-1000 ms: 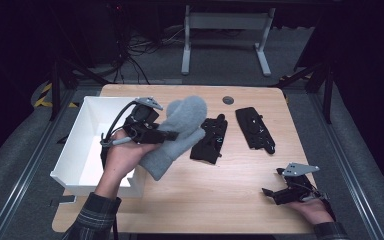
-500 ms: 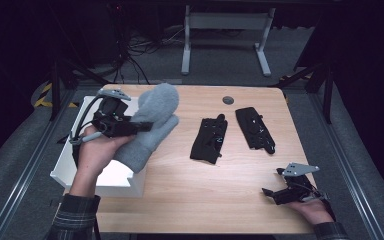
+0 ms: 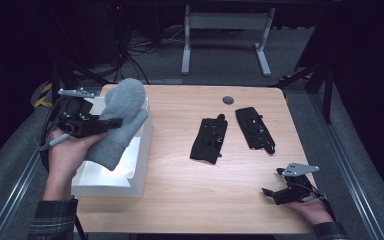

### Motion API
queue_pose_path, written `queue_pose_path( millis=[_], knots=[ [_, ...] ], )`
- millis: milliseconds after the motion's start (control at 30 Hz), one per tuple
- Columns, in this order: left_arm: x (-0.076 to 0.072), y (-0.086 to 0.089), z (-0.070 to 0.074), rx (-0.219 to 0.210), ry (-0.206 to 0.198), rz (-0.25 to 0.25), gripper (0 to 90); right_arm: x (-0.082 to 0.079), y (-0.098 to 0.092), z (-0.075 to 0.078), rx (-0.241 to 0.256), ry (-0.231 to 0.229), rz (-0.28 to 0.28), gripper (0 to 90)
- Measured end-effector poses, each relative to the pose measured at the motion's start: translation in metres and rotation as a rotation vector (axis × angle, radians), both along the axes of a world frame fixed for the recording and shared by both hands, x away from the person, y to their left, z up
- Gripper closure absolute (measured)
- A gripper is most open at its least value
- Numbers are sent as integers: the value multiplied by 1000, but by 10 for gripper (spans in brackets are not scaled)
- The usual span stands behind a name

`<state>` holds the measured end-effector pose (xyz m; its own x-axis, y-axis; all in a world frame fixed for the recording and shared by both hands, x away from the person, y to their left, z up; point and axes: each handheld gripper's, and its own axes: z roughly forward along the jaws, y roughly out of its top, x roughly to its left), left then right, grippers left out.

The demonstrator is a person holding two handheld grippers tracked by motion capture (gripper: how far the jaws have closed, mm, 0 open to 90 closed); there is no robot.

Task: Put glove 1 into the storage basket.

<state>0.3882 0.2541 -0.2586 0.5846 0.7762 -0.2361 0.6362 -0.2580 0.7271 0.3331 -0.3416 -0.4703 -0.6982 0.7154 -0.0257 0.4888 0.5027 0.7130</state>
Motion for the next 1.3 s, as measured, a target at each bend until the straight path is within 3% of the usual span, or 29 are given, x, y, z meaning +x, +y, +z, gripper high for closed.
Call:
queue_pose_path(
  millis=[167, 233, 300, 433, 600, 867, 933, 1133, 1167, 1300],
  knots=[
    [-1, 9, -9, 3, 14, 35, 728, 0, 0, 0, 0, 0, 0, 31],
    [0, 16, -20, 14, 31, 72, 728, 0, 0, 0, 0, 0, 0, 31],
    [0, 18, -23, 12, 34, 81, 728, 0, 0, 0, 0, 0, 0, 31],
    [5, 24, -42, 15, 67, 114, 727, 0, 0, 0, 0, 0, 0, 31],
    [16, 25, -71, 27, 122, 146, 727, 0, 0, 0, 0, 0, 0, 31],
    [31, 25, -104, 40, 188, 189, 724, 0, 0, 0, 0, 0, 0, 31],
    [37, 25, -122, 47, 223, 201, 723, 0, 0, 0, 0, 0, 0, 31],
    [46, 27, -142, 55, 279, 217, 709, 0, 0, 0, 0, -1, 0, 31],
    [48, 27, -149, 64, 305, 221, 704, 0, 0, 0, 0, 0, 0, 31],
    [52, 27, -159, 95, 343, 223, 687, 0, 0, 0, 0, 0, 0, 31]
  ],
)
